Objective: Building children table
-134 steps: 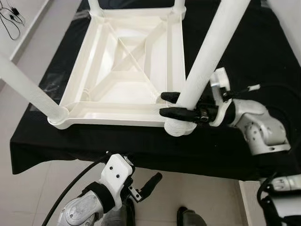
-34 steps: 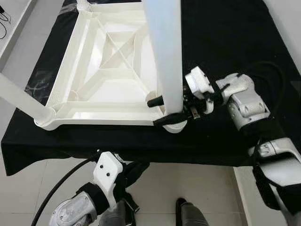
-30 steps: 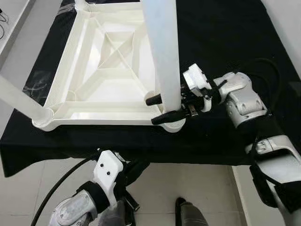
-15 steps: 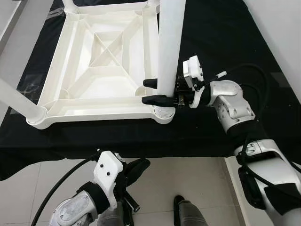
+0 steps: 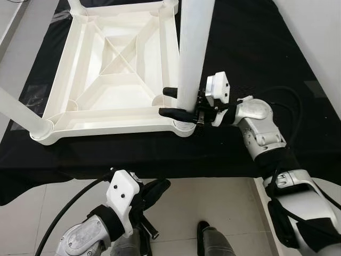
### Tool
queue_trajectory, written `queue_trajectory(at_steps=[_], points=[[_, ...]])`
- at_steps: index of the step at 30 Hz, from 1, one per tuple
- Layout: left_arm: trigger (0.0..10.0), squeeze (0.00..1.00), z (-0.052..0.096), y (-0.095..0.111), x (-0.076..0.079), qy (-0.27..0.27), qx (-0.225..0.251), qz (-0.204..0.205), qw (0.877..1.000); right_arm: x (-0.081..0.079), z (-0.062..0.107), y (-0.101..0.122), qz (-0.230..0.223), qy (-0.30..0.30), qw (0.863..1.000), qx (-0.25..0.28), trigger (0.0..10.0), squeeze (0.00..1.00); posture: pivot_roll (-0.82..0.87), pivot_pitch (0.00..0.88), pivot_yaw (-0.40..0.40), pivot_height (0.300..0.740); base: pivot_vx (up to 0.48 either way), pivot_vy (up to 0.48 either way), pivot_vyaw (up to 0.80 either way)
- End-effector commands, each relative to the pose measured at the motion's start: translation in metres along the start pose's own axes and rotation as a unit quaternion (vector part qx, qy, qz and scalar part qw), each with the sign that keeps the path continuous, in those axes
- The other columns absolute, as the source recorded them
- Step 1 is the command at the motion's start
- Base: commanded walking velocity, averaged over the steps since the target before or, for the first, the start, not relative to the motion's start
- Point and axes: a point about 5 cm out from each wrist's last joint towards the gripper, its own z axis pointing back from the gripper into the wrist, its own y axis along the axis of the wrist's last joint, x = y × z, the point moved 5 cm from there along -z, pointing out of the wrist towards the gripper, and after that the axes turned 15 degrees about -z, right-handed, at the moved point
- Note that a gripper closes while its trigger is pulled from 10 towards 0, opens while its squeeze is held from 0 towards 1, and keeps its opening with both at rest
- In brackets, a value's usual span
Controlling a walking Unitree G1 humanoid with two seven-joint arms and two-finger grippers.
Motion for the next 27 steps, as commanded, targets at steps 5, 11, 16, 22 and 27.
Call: queue_trajectory(at_steps=[5, 11, 16, 22, 27], points=[[10.0, 0.0, 0.002, -0.01, 0.002, -0.001, -0.02, 0.013, 1.0, 0.001, 0.009, -0.059, -0.074, -0.089, 0.988, -0.099, 10.0, 0.0, 0.12, 0.362, 0.049, 0.74, 0.0, 0.0, 0.0], [10.0, 0.0, 0.001, -0.011, 0.001, -0.003, -0.019, 0.014, 1.0, 0.012, 0.015, -0.054, -0.11, -0.136, 0.981, -0.081, 10.0, 0.0, 0.12, 0.356, 0.053, 0.74, 0.0, 0.0, 0.0], [10.0, 0.0, 0.001, -0.012, 0.001, -0.004, -0.019, 0.014, 1.0, 0.025, 0.022, -0.053, -0.171, -0.185, 0.965, -0.07, 10.0, 0.0, 0.11, 0.355, 0.051, 0.74, 0.0, 0.0, 0.0], [10.0, 0.0, 0.001, -0.012, 0.001, -0.001, -0.02, 0.012, 1.0, 0.03, 0.025, -0.061, -0.196, -0.23, 0.951, -0.069, 10.0, 0.0, 0.12, 0.358, 0.051, 0.74, 0.0, 0.0, 0.0], [10.0, 0.0, 0.001, -0.012, 0.001, -0.002, -0.02, 0.013, 1.0, 0.029, 0.025, -0.065, -0.202, -0.243, 0.946, -0.071, 10.0, 0.0, 0.12, 0.357, 0.051, 0.74, 0.0, 0.0, 0.0]])
